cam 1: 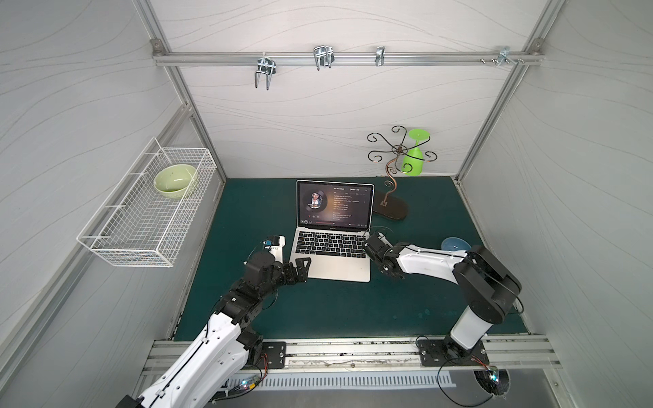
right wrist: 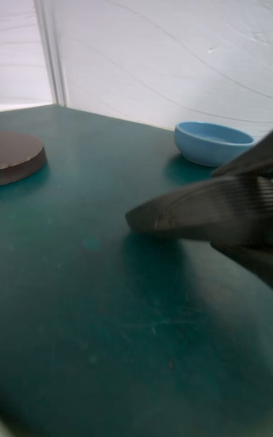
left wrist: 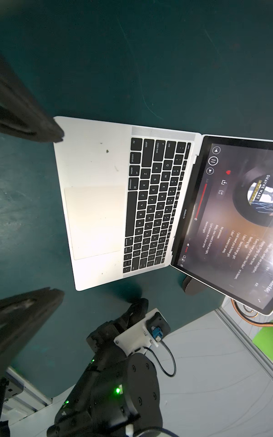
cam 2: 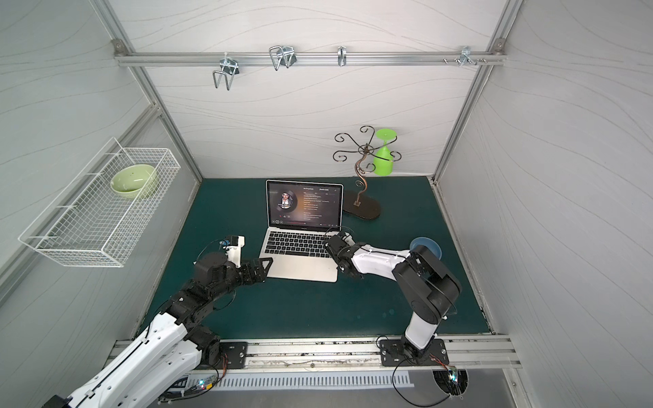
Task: Remove the wireless mouse receiver from the laptop
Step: Place the mouse at the center of the board, then reset both arms
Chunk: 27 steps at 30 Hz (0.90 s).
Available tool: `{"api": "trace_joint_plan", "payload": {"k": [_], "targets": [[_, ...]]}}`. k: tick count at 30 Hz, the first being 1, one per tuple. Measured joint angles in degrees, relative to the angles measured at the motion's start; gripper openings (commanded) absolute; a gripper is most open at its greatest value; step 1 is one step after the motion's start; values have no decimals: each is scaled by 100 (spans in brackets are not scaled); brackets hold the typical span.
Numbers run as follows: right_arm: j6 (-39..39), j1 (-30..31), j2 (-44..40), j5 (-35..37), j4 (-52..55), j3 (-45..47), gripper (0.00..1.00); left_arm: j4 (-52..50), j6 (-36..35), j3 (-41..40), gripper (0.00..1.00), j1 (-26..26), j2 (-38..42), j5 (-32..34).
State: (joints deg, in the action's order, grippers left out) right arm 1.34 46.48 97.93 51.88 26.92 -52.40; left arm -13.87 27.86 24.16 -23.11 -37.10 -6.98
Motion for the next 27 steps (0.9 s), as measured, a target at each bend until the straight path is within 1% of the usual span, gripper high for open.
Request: {"api": "trace_joint_plan", "payload": {"k": [4, 6, 8, 9, 10, 13, 16, 18, 19, 21, 23, 25, 27], "targets": [[7, 72, 37, -289, 4, -4, 67, -42, 140, 0, 99, 341, -13, -175], [-26, 81, 37, -479, 9, -4, 79, -59, 210, -15, 99, 533, -7, -236], [-26, 83, 22, -643, 20, -4, 96, -85, 269, -57, 99, 726, 4, -321], [-83, 83, -39, -704, 28, -4, 99, -96, 299, -76, 99, 793, 4, -354], [-85, 79, -133, -861, 39, -9, 99, -116, 332, -92, 99, 885, 4, -413], [-184, 66, -426, -1534, 122, -7, 99, -157, 439, -96, 99, 1161, -24, -575], [-310, -46, -973, -2271, 254, -9, 99, -192, 514, -94, 99, 1401, -50, -662], [-393, -417, -1580, -2870, 258, -9, 99, -227, 501, -63, 99, 1495, -48, -649], [-455, -743, -1943, -3202, 223, -9, 99, -223, 466, -42, 99, 1526, -46, -599], [-551, -1585, -2601, -3858, -59, 39, 99, -216, 334, 28, 99, 1547, -50, -424], [-645, -2583, -3169, -4520, -739, 304, 99, -162, 118, 177, 99, 1556, -208, -170], [-697, -3368, -3453, -4927, -1414, 699, 99, -22, -131, 376, 99, 1561, -437, 103], [-691, -3827, -3447, -5261, -2033, 1104, 99, 256, -409, 505, 99, 1576, -682, 407]]}}
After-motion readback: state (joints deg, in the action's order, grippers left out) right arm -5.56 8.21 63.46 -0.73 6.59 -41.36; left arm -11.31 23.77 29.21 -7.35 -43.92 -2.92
